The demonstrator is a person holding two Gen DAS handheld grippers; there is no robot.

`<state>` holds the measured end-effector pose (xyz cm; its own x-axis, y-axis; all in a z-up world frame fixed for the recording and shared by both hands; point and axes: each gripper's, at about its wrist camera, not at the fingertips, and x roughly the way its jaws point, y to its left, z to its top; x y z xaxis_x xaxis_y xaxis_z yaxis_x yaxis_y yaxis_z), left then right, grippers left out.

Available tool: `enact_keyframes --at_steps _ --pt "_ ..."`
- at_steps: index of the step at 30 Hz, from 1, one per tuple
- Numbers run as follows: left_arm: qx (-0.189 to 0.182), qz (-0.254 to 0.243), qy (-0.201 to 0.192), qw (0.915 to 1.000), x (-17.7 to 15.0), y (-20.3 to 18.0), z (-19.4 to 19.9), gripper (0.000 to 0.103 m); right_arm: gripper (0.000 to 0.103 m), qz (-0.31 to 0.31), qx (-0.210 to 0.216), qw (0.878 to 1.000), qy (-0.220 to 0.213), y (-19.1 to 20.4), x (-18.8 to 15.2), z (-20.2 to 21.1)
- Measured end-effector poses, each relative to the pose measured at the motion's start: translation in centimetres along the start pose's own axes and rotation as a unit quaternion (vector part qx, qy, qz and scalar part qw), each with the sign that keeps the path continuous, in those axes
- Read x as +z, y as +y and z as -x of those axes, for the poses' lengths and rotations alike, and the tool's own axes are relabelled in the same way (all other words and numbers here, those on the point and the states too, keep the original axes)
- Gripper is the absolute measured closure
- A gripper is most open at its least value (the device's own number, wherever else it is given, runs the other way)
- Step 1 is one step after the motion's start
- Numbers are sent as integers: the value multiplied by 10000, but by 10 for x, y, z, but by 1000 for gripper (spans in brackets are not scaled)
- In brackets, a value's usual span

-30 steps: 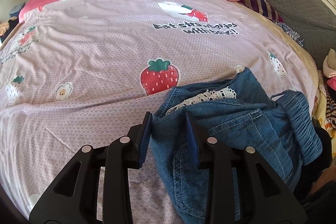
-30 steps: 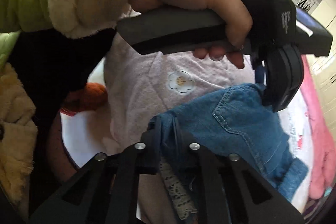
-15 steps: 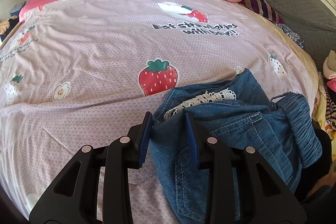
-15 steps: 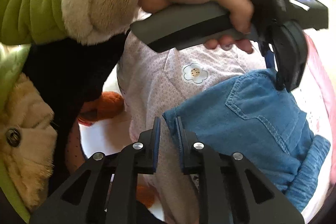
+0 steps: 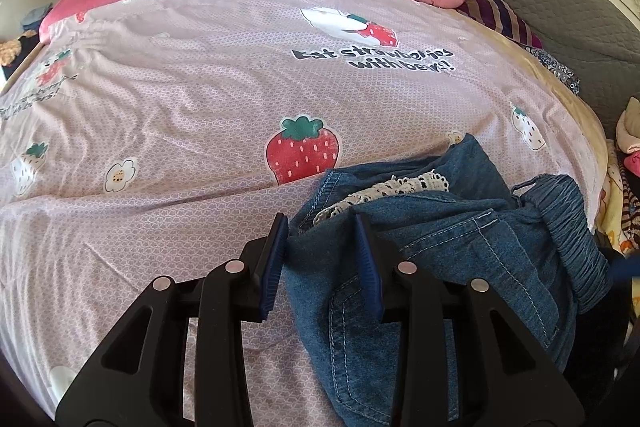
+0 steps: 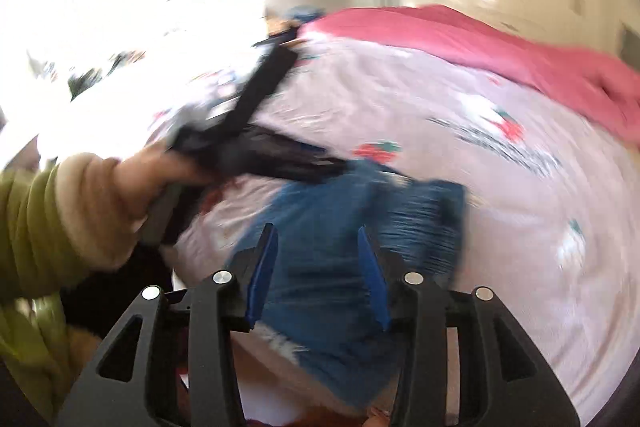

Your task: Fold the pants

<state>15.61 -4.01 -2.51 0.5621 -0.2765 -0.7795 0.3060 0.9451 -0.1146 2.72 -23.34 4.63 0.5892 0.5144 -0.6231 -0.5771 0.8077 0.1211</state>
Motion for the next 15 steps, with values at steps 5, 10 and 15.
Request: enact_keyframes --at_steps 5,10,15 --pt "-125 14 -151 9998 0 -3 14 65 62 -525 -265 9983 -18 -27 -8 5" --pt "-203 -144 -393 9989 -1 -16 36 62 62 -690 -174 9974 -51 -35 -13 -4" --pt "-239 -291 -636 9973 -2 -30 56 56 62 -441 -175 9989 -68 -23 -11 -4"
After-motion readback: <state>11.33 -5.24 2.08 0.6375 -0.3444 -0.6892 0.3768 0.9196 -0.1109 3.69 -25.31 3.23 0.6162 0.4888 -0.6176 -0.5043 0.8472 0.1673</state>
